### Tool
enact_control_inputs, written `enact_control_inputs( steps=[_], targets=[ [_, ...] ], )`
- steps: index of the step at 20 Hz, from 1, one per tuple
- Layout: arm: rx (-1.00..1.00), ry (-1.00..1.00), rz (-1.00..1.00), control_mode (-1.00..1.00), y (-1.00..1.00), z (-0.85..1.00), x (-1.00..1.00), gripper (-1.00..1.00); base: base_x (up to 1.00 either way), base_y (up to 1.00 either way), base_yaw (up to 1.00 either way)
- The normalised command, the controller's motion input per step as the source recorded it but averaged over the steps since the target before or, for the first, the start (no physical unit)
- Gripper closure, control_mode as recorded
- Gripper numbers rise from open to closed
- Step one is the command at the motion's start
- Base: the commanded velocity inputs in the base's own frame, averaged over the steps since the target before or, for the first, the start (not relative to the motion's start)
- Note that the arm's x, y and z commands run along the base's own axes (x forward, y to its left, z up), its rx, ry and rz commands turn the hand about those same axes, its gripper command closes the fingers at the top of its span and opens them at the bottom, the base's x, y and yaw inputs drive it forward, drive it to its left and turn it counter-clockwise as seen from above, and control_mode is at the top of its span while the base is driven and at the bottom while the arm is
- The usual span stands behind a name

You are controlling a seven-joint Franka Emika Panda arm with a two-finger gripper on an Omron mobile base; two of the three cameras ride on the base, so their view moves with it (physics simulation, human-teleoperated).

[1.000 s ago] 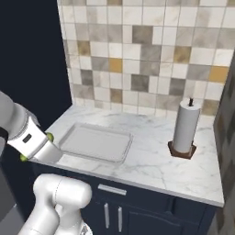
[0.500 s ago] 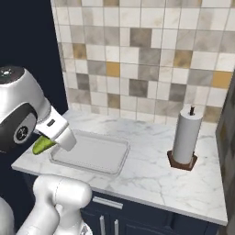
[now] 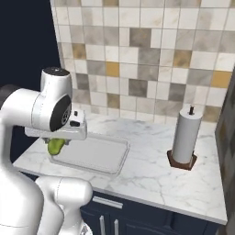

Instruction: Pick the kiwi and mango from the fridge and place them inside the tupperware on the counter.

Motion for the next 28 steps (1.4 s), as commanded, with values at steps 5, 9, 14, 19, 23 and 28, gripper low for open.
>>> enact_control_inputs(
  steps=[5, 9, 14, 19, 23, 28],
  targets=[
    [-0.03, 0.0, 0.7, -1.0, 0.0, -0.37, 0.52, 1.0, 0.0, 0.0, 0.0],
    [0.0, 0.0, 0.51, -1.0, 0.0, -0.4, 0.48, 1.0, 0.0, 0.0, 0.0],
    [0.0, 0.0, 0.43, -1.0, 0.0, -0.43, 0.57, 1.0, 0.0, 0.0, 0.0],
    [0.0, 0.0, 0.29, -1.0, 0.01, -0.57, 0.61, 1.0, 0.0, 0.0, 0.0],
    [-0.04, 0.0, 0.18, -1.0, 0.0, -0.64, 0.62, 1.0, 0.0, 0.0, 0.0],
    [-0.09, 0.0, 0.2, -1.0, 0.0, -0.68, 0.54, 1.0, 0.0, 0.0, 0.0]
  ],
)
